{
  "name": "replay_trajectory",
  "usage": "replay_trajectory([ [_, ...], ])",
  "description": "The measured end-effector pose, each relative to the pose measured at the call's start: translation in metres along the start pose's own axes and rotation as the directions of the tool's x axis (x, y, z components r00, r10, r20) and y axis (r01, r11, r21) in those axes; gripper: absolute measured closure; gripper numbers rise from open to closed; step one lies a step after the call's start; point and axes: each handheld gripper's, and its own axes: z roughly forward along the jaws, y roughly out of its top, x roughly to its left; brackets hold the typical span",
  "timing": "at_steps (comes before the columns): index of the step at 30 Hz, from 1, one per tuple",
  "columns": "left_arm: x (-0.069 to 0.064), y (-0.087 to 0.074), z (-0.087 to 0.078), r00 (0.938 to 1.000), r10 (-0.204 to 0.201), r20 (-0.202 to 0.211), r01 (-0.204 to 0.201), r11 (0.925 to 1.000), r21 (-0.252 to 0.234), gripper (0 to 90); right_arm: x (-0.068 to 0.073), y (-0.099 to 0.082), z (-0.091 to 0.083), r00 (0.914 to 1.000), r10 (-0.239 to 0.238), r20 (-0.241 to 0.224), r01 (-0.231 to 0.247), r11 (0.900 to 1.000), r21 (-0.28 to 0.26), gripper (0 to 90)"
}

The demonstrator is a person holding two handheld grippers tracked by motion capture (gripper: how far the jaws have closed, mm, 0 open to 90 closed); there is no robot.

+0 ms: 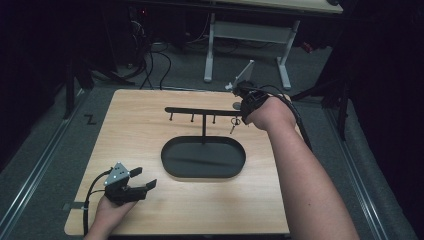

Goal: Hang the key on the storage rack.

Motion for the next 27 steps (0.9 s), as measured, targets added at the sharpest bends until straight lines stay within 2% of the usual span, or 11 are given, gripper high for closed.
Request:
replay_trajectory([
  [8, 0.000, 0.000, 0.000, 1.0000, 0.000, 0.001, 0.000, 1.0000, -0.001, 24.5, -0.004, -0.007, 0.005, 0.9999, 0.010, -0.001, -0.010, 0.9999, -0.010, 85.2],
  [11, -0.001, 0.000, 0.001, 1.0000, 0.000, 0.001, 0.000, 1.0000, -0.003, 24.5, -0.006, -0.010, 0.010, 0.9996, 0.029, 0.000, -0.029, 0.9995, -0.007, 83.3],
  [16, -0.001, 0.000, 0.001, 1.0000, -0.001, 0.003, 0.001, 1.0000, -0.005, 24.5, -0.010, -0.017, 0.019, 0.9993, 0.036, -0.002, -0.036, 0.9992, -0.016, 80.4],
  [27, -0.002, 0.001, 0.004, 0.9999, 0.002, 0.011, -0.002, 1.0000, 0.001, 24.4, -0.023, -0.042, 0.037, 0.9959, 0.091, -0.002, -0.091, 0.9941, -0.060, 75.3],
])
